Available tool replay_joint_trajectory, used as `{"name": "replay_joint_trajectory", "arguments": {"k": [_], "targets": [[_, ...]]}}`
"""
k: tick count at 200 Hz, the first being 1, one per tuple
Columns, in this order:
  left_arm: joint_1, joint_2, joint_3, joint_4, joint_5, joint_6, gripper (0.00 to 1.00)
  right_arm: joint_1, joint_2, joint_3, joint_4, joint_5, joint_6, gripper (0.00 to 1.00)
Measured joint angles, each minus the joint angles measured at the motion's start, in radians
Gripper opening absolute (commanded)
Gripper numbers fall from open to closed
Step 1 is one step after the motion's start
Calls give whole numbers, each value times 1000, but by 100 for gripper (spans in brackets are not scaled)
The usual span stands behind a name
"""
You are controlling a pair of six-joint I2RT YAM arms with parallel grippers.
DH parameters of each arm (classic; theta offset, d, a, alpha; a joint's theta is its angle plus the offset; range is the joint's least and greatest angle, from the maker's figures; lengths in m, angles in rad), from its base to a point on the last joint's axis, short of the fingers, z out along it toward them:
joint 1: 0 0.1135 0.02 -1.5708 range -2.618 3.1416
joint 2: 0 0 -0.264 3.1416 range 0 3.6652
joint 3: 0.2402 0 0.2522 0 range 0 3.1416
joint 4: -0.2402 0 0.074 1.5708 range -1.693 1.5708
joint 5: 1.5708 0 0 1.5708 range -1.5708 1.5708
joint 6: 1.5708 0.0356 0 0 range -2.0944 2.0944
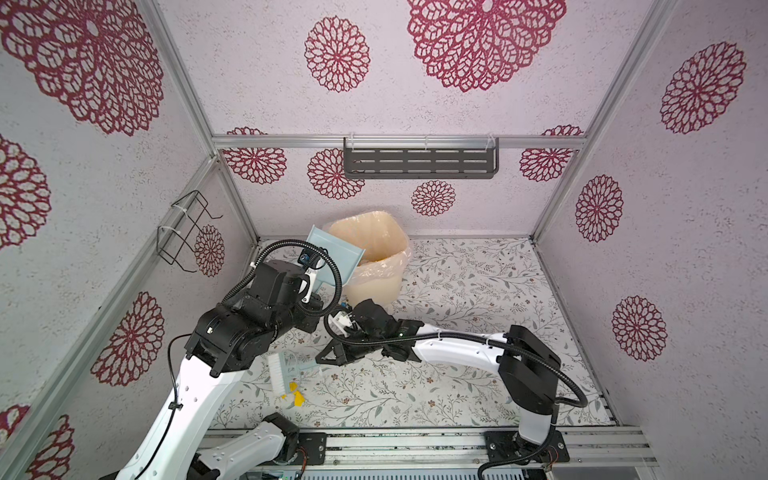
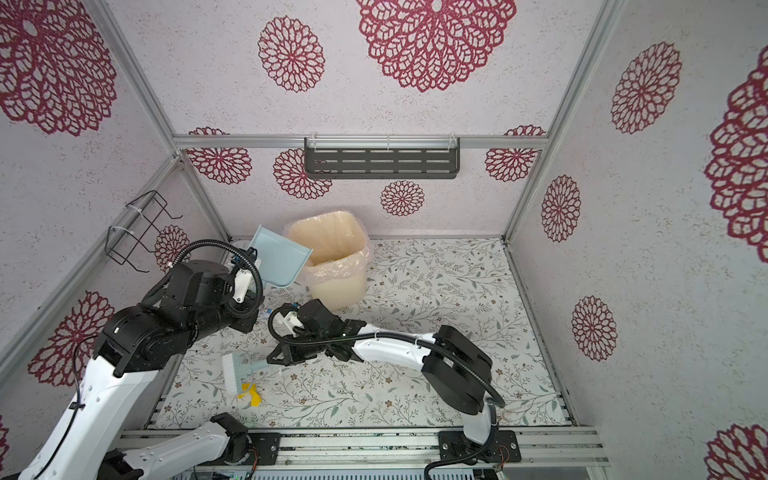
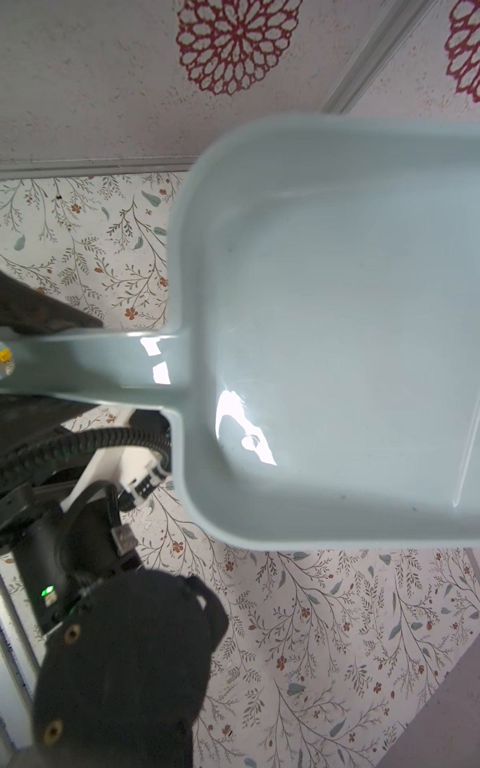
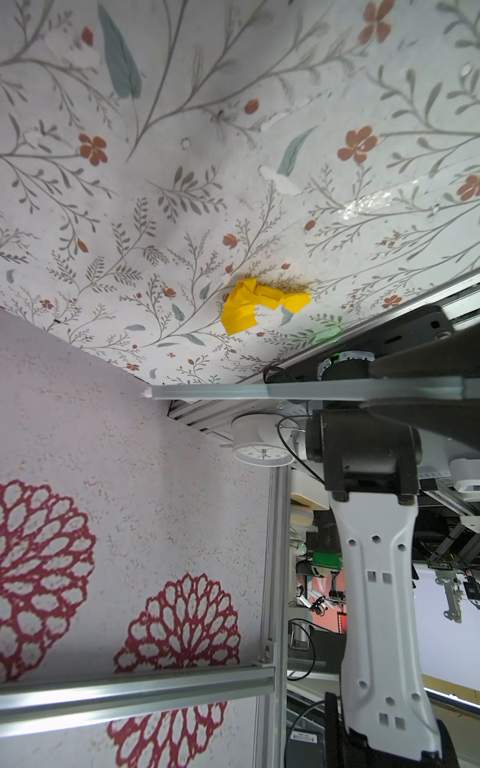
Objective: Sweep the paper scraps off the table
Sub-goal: 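Lower the dustpan toward the yellow scrap with the left while the right brush approaches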
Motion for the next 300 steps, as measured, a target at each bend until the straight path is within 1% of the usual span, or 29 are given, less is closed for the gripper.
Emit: {"name": "replay_joint_trajectory", "arguments": {"k": [35,92,111,140,161,184,226,268,300], "targets": [[2,-37,-28,-21,6,-18,0,21,136,140,-20,-6,24,0],[5,-58,-54,-34,8,-32,0,39,308,367,-152,-20,13,0],[6,-58,-58,-35,10,-35,0,44,340,406,-200,-23,4,0],[7,-66,-58,-37,10,-39,0,46,344,406,-278,-17,-25,0],[8,-75,-59,-39,10,-43,0,45,332,361,-291,-2,-43,0],[8,-81,-60,-41,10,-44,0,40,285,270,-299,16,-58,0],[8,-79,-60,-43,14,-44,0,21,76,63,-325,65,-74,0],[8,-63,-60,-43,21,-44,0,-23,-110,-137,-383,131,-104,0],[8,-54,-60,-43,29,-45,0,-69,-234,-243,-451,164,-123,0]]}}
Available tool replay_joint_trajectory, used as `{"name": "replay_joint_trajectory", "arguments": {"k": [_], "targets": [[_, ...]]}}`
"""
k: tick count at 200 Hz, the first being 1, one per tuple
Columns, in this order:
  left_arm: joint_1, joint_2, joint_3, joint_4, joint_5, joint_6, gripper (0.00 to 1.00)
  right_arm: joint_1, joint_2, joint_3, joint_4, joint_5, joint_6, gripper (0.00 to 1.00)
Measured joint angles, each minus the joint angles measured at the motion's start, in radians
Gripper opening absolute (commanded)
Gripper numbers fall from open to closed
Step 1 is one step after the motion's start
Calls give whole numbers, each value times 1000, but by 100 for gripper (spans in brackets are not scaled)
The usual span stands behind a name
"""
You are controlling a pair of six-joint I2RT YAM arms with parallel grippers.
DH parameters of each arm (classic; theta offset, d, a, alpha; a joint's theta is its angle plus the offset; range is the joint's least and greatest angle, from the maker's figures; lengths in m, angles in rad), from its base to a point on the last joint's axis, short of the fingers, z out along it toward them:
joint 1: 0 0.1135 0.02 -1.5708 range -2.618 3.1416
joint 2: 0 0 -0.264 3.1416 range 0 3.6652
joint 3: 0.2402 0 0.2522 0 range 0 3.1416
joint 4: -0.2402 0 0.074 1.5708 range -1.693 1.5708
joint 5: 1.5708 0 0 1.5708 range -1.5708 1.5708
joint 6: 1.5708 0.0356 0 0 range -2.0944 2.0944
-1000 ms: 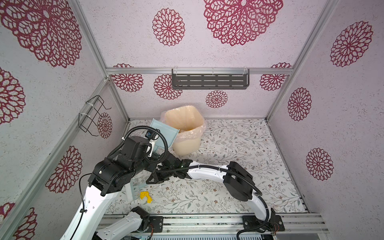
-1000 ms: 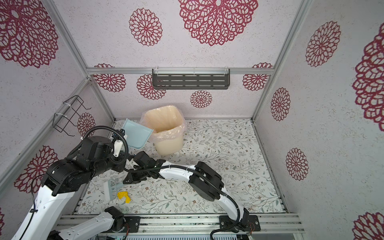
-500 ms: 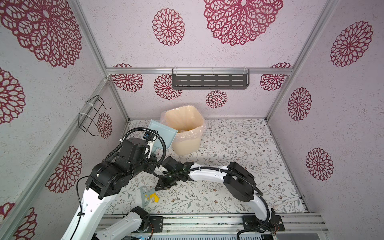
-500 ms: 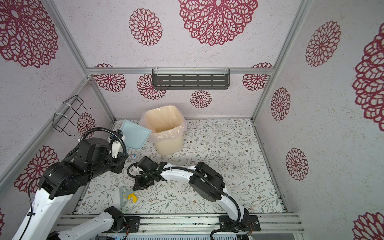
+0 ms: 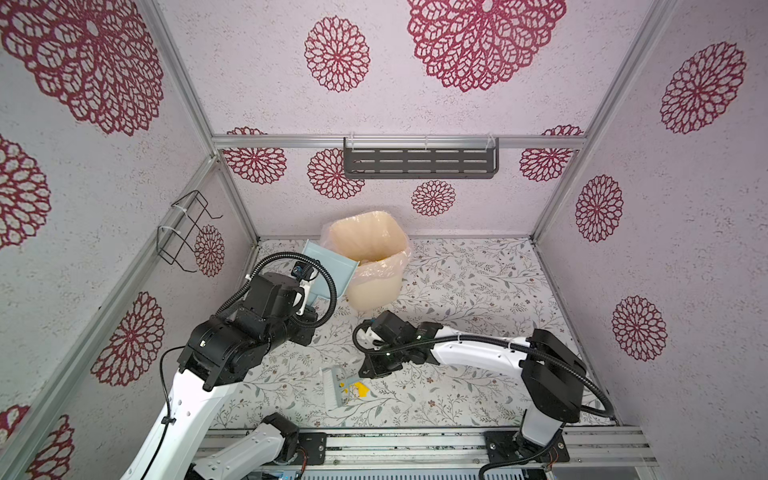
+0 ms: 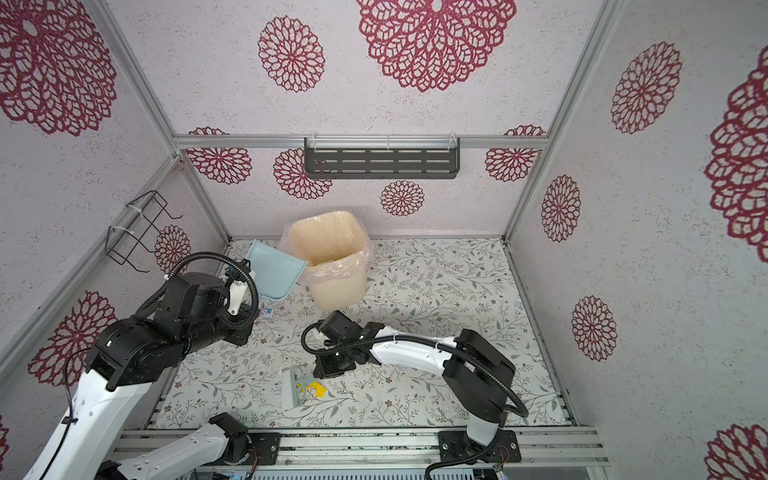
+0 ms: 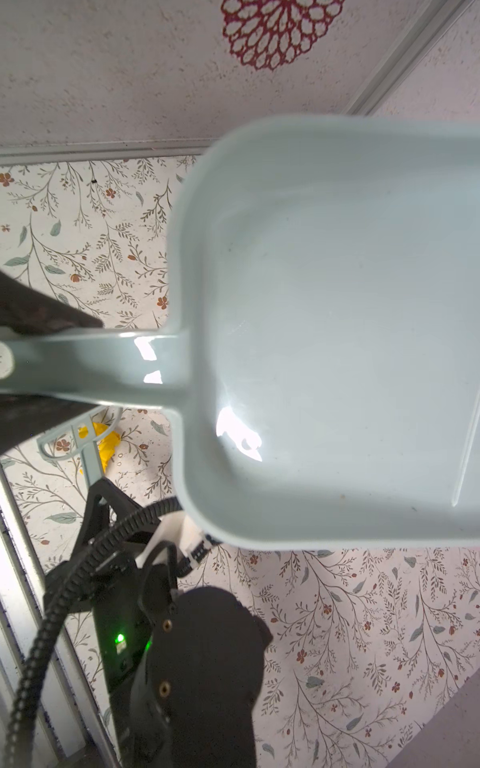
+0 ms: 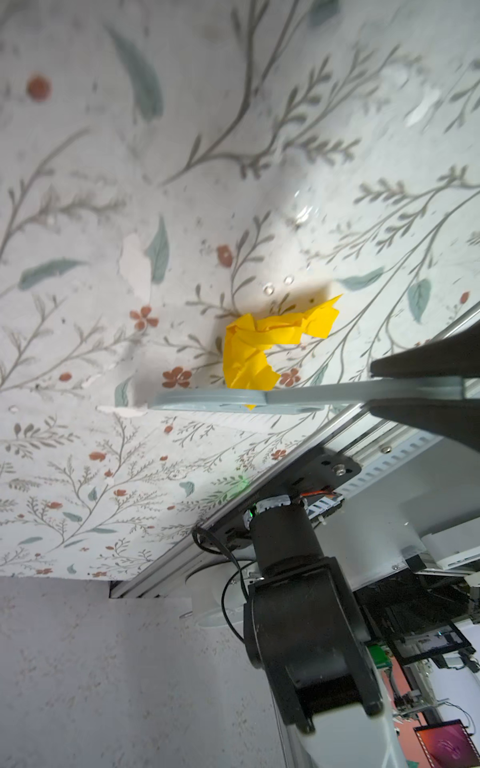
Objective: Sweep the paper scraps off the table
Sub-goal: 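Lower the dustpan toward the yellow scrap with the left while the right brush approaches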
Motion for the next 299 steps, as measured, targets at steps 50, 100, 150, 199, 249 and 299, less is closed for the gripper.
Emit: {"name": "replay_joint_trajectory", "arguments": {"k": [50,100,150,199,249,299], "targets": [[0,8,0,-5,23,-10,0,-41,-116,-23,-47,15,-3,0],[0,30,0,-16,64,-26,0,-37,-92,-13,26,-18,4,0],[-40,52,-1,-31,97,-48,0,-74,-56,-23,-13,-19,-33,0],[-132,52,-50,-42,148,-92,0,-174,-173,-83,-170,-17,-128,0],[-260,77,-77,-52,201,-158,0,-282,-257,-87,-360,-6,-249,0],[-369,119,-114,-43,252,-228,0,-373,-330,-46,-492,-10,-301,0]]}}
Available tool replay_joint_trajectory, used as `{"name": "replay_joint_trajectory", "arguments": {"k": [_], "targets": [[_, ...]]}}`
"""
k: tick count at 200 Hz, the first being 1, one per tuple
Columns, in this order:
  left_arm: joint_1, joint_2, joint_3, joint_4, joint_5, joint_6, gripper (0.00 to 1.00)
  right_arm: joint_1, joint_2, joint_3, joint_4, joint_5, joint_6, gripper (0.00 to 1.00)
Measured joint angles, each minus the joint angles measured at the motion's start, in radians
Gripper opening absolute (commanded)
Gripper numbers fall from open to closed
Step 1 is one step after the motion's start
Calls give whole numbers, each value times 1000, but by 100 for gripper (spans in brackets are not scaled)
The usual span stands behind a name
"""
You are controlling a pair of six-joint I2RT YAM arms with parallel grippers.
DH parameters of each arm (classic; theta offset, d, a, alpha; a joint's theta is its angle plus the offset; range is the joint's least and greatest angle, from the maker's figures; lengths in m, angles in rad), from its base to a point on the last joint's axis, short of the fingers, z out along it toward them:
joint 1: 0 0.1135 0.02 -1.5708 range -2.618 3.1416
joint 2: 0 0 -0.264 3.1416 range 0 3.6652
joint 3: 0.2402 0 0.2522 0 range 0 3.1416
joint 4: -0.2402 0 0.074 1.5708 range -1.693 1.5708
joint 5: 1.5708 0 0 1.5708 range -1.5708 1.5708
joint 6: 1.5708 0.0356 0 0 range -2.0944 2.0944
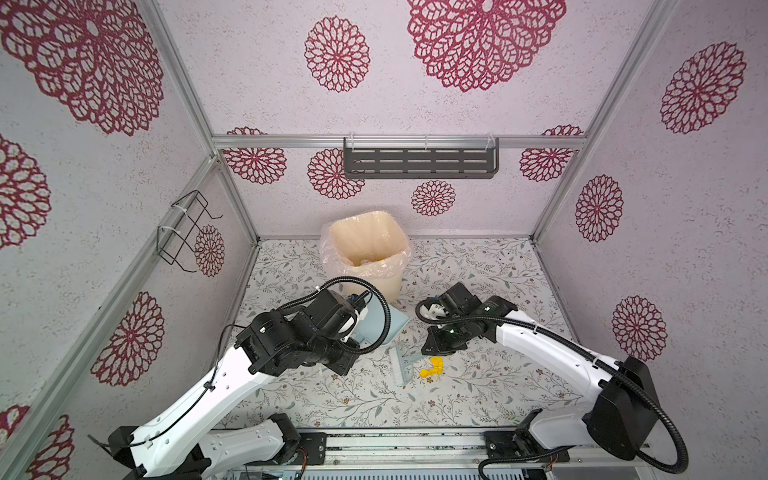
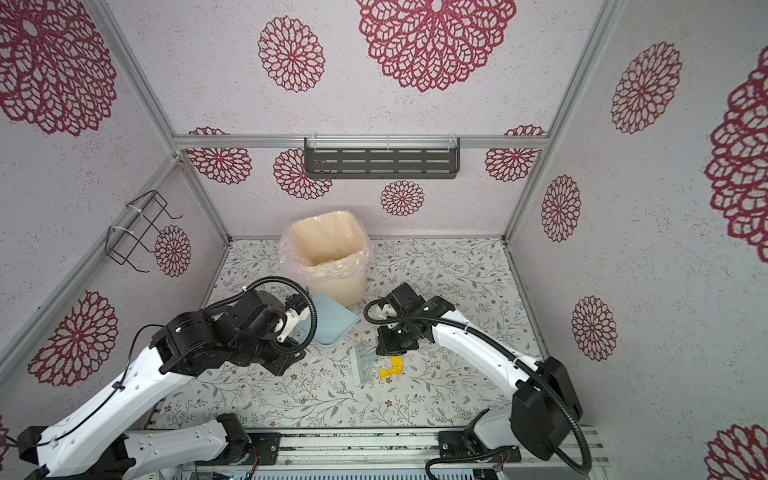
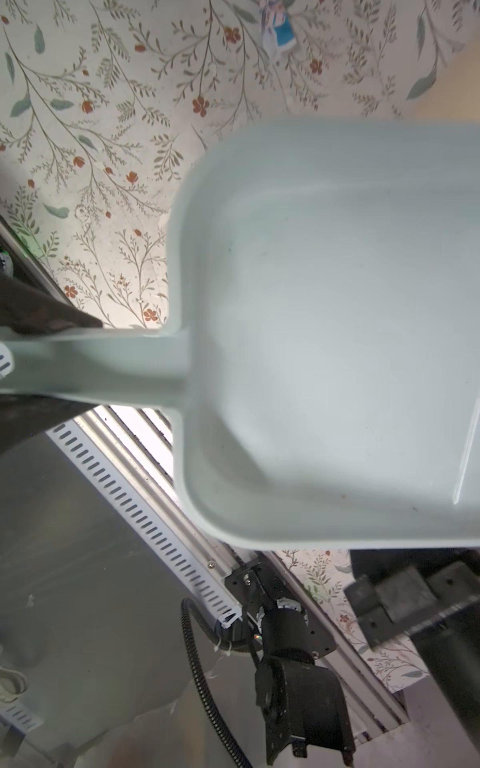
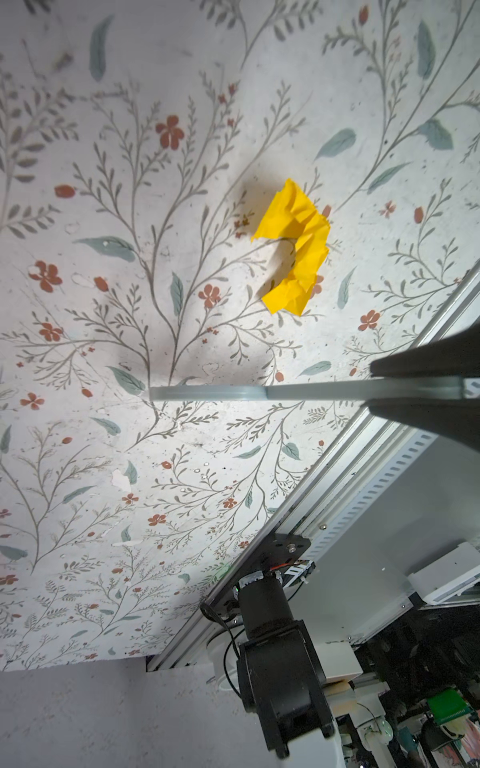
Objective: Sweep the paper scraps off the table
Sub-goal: 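Lower the dustpan toward the yellow scrap with the left while the right brush approaches, then set the dustpan edge beside the yellow scrap with the left gripper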
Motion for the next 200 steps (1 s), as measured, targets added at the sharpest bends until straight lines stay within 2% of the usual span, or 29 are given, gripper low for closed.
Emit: {"name": "replay_joint_trajectory", "arguments": {"k": [41,73,110,141,200], "targets": [[-72,38,-60,26,46,-41,0,-114,-109,90,-142,24,-30,0],[-132,75,-115,68,83,-66,0,-171,-142,173,-273,127,-65,0],[-209,137,-179,118,105,-85,0,-177,-141,216,-395,286,-100,0],[-270,169,-233,144,104,-102,0,-177,-132,234,-460,371,-123,0],[-345,272,-304,206,99,-122,0,-169,-86,238,-491,426,-152,0]]}}
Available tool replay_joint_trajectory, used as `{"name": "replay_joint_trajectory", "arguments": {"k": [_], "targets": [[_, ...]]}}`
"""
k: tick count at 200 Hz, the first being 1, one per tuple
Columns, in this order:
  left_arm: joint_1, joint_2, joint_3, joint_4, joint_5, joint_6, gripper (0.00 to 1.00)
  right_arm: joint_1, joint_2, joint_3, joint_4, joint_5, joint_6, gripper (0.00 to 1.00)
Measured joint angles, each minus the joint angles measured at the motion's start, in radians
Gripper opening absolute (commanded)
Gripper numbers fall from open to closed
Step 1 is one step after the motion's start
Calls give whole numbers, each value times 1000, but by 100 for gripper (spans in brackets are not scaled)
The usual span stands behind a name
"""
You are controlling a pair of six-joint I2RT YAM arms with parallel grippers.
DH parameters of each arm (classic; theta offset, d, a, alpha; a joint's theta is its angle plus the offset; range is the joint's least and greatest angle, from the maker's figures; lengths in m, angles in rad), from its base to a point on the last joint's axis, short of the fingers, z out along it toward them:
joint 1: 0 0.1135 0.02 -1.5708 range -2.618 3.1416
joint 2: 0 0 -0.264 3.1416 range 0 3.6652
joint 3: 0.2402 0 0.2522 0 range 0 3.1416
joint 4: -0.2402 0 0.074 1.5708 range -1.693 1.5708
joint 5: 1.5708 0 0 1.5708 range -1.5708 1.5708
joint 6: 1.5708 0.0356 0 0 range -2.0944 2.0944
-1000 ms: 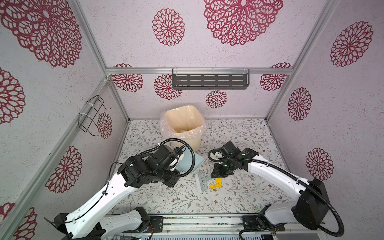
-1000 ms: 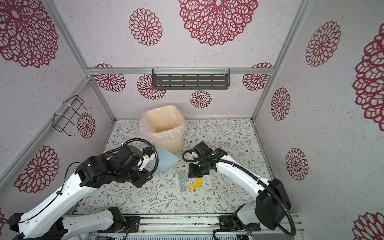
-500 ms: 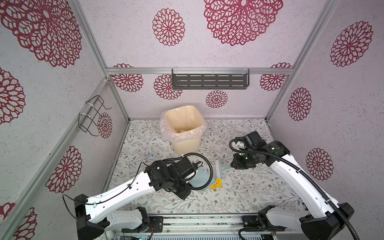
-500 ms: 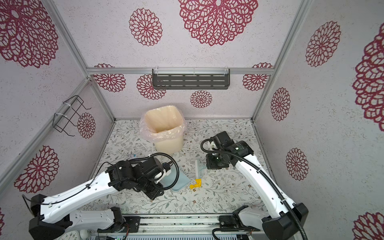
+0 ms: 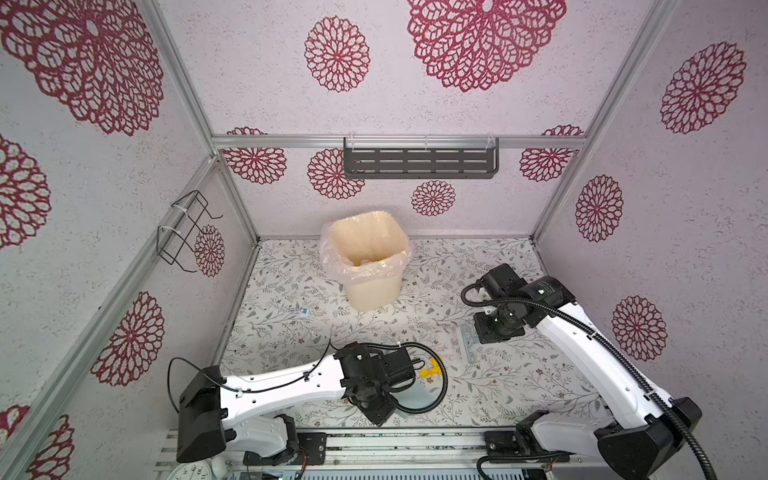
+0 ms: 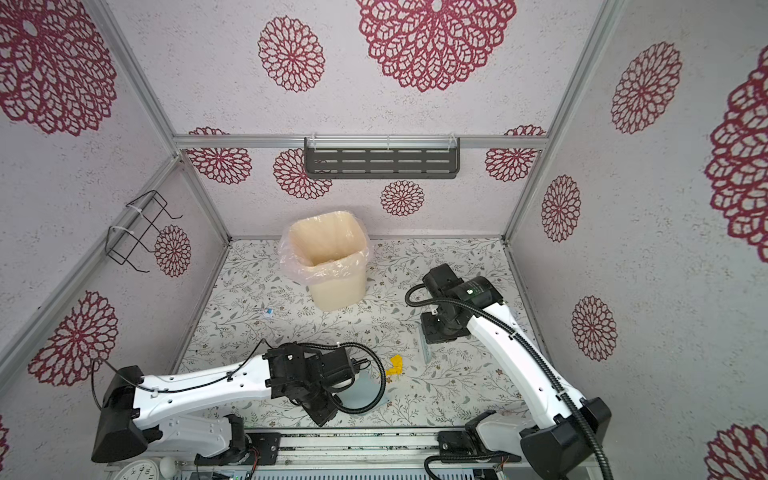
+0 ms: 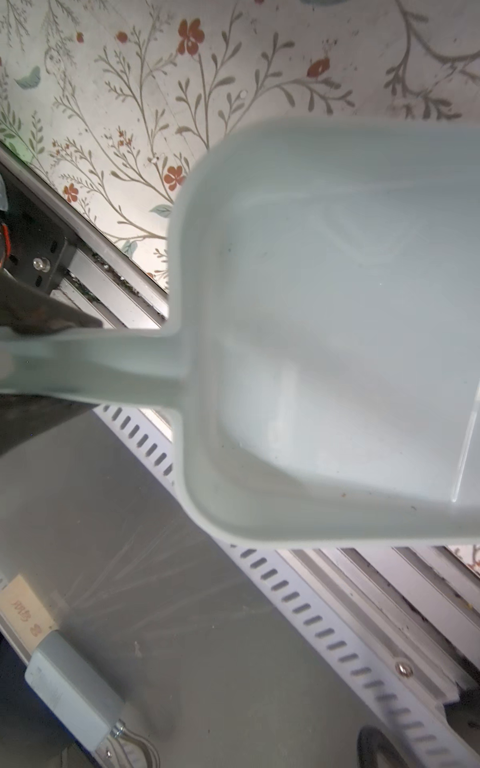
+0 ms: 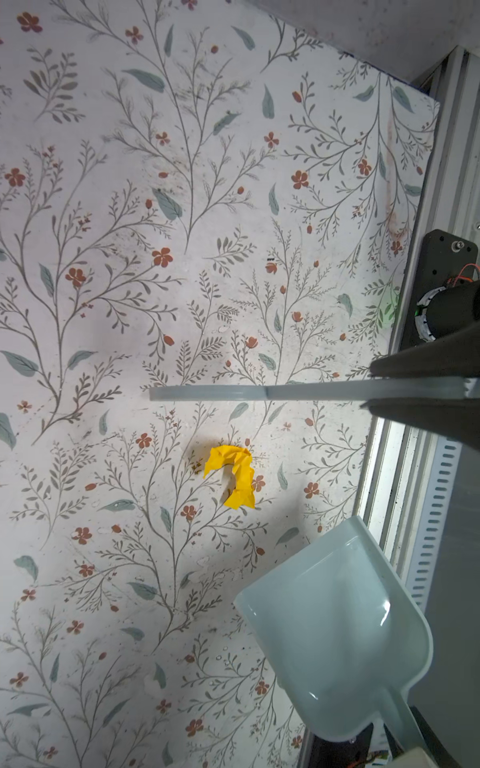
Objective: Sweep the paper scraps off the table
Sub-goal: 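Set the dustpan edge beside the yellow scrap with the left gripper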
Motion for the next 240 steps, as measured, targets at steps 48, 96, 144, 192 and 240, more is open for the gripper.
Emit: {"name": "replay_joint_trajectory", "arguments": {"k": [48,96,144,192,240], "targets": [[0,58,-5,41,-11,0,0,38,59,0,20,22,-16,0],[6,95,-5,61,-31,4,0,89,108,0,43,46,-23,0],[27,101,-5,78,-49,19,0,121,150,0,58,66,-26,0],[61,113,-5,91,-43,29,0,142,172,0,65,76,-26,0],[74,130,-5,91,-25,34,0,153,181,0,68,83,-33,0]]}}
